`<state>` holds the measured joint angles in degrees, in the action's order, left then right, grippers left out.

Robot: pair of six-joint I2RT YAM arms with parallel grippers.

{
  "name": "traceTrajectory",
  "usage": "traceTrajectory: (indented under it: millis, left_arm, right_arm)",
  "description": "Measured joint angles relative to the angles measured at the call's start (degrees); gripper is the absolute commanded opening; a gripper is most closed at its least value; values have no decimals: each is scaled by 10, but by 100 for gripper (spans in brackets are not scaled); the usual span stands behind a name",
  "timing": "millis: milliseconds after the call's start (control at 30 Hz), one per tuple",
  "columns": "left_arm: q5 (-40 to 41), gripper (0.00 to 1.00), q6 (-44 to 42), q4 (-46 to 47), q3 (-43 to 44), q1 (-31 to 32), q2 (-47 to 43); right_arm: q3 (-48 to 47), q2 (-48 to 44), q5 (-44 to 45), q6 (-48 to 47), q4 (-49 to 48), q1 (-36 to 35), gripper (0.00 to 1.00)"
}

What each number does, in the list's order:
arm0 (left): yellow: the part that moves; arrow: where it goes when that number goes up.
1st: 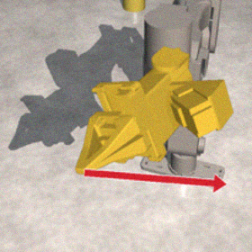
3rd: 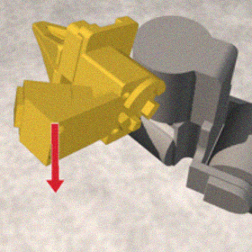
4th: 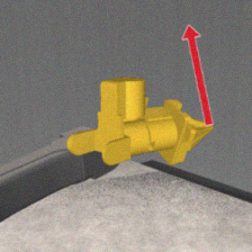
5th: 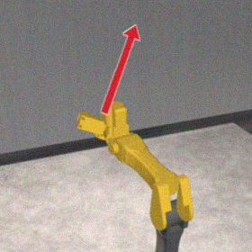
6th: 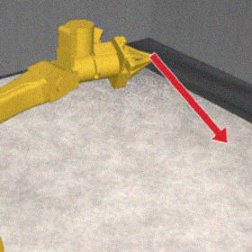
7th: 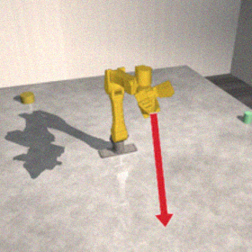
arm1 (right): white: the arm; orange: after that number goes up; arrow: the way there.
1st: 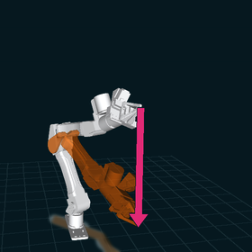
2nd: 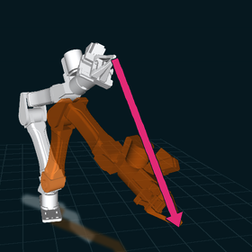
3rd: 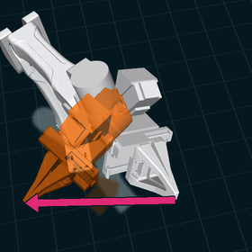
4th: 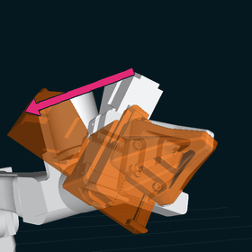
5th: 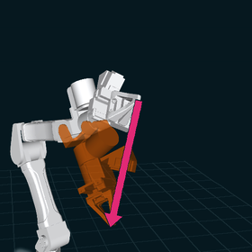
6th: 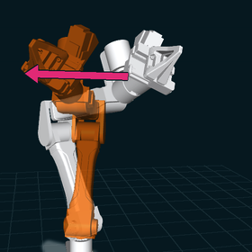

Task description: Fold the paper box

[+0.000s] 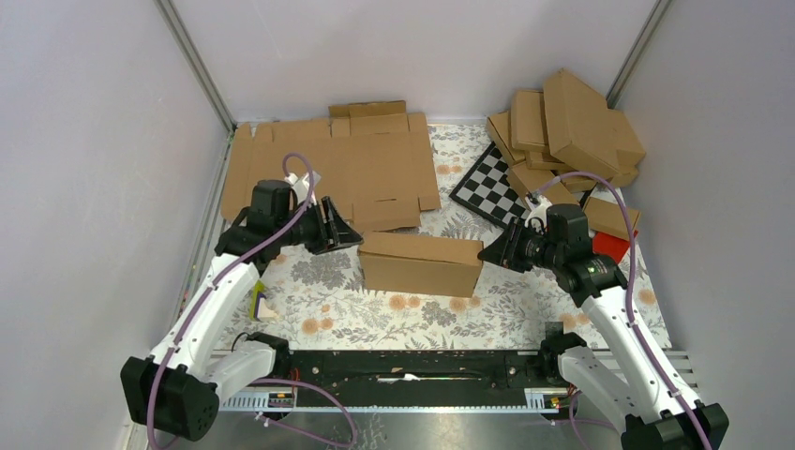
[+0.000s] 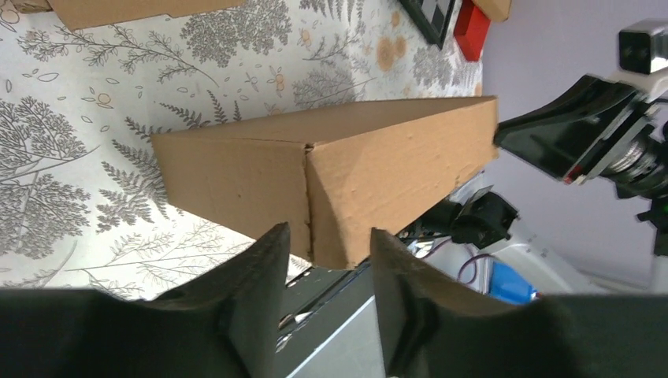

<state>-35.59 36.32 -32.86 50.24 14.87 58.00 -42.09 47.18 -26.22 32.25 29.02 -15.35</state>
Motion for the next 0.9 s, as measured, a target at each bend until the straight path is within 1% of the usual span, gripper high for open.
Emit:
traceTrajectory:
  millis: [33,67,200,333,433,467,600,767,867,900]
  left_arm:
    - [4,36,-1,-8,8,0,-1]
    - [7,35,-4,-15,15,0,-3]
    - [11,41,-4,-34,28,2,-11]
    - [20,41,-2,-50,29,20,-12]
    - [34,32,2,-58,35,43,-7]
    - [40,31,4,-61,38,52,-4]
    - [59,30,7,-63,45,69,4]
    - [74,30,8,-65,45,71,7]
    - [80,24,7,-66,46,71,8]
    - [83,24,7,-68,47,71,9]
  right_arm:
    - [0,0,0,0,0,0,27]
    - [0,1,0,0,0,0,26]
    - [0,1,0,0,0,0,27]
    - [-1,2,0,0,-1,0,27]
    - [-1,3,-2,0,-1,0,26]
    - [-1,4,-3,0,-1,0,26]
    - [-2,5,-3,-1,-1,0,26]
    - [-2,4,-4,-1,-1,0,27]
    - [-2,4,-4,-1,0,0,27]
    - [-2,4,-4,-1,0,0,29]
